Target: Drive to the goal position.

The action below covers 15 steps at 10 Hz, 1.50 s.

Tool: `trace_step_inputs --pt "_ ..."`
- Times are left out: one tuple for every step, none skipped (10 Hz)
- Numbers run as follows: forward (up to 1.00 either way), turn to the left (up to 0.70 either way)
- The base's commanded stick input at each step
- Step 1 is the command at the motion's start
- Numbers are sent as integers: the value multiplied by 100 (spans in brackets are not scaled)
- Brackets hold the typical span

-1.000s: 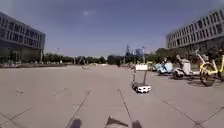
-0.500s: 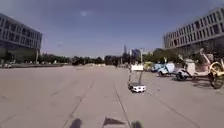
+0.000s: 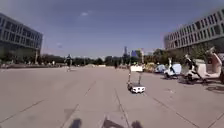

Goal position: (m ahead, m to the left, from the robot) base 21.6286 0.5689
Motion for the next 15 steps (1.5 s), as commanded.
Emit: trace_step_inputs --pt "100 0" --pt "100 0" --pt "100 0" --pt "100 0" --pt "100 0" --pt "100 0" --pt "100 0" --pt "100 0" --pt "100 0" --pt "100 0" --pt "100 0" --pt "100 0" --pt "100 0" --pt "100 0" --pt "100 0"
